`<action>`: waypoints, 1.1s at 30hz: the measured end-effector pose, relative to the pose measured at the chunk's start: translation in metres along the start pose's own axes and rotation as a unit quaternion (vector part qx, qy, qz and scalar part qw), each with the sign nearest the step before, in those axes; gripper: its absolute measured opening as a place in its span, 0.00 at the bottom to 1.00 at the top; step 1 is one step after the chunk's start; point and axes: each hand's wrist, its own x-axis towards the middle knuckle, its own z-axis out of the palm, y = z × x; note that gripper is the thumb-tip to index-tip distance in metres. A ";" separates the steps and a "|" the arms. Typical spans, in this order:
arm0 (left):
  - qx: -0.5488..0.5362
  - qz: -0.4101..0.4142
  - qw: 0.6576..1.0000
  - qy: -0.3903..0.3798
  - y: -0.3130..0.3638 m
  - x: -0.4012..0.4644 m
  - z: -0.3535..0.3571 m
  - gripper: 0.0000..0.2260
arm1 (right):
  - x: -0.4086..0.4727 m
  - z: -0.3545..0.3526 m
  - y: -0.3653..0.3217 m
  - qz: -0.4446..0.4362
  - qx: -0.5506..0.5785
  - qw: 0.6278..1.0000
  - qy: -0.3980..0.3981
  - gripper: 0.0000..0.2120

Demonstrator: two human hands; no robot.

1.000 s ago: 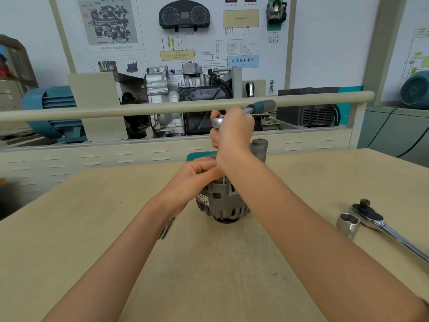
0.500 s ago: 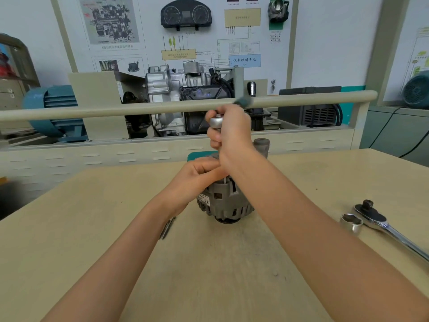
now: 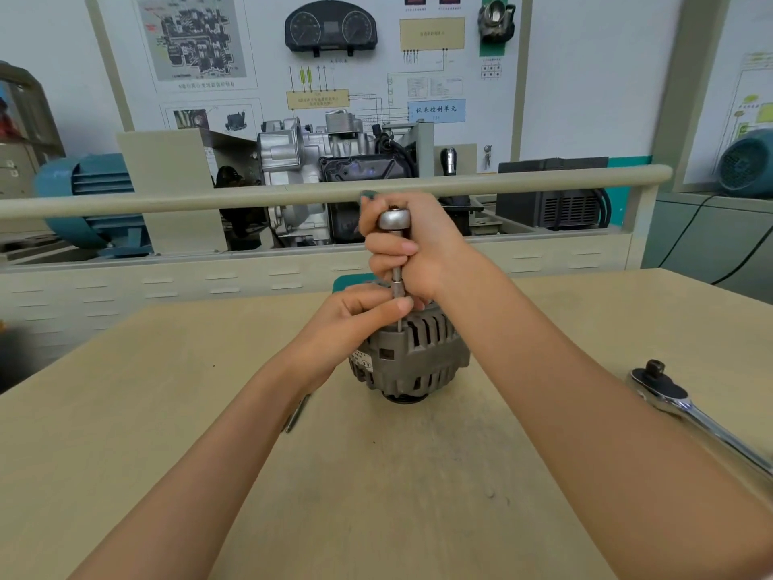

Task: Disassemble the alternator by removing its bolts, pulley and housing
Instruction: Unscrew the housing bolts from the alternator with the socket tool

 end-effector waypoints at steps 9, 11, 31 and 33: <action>-0.001 -0.010 1.000 0.002 0.000 0.000 0.000 0.09 | 0.006 0.008 0.006 -0.092 -0.011 0.985 0.148 0.09; -0.011 -0.016 1.000 -0.012 0.000 0.001 -0.002 0.14 | 0.007 0.000 -0.003 0.008 0.003 0.999 0.036 0.11; -0.029 -0.018 0.999 -0.010 -0.001 0.000 -0.003 0.12 | 0.002 -0.003 -0.009 0.039 -0.004 0.999 0.010 0.15; -0.024 -0.016 1.000 -0.003 -0.001 0.000 -0.003 0.11 | -0.001 -0.002 -0.009 0.045 -0.024 0.999 -0.003 0.13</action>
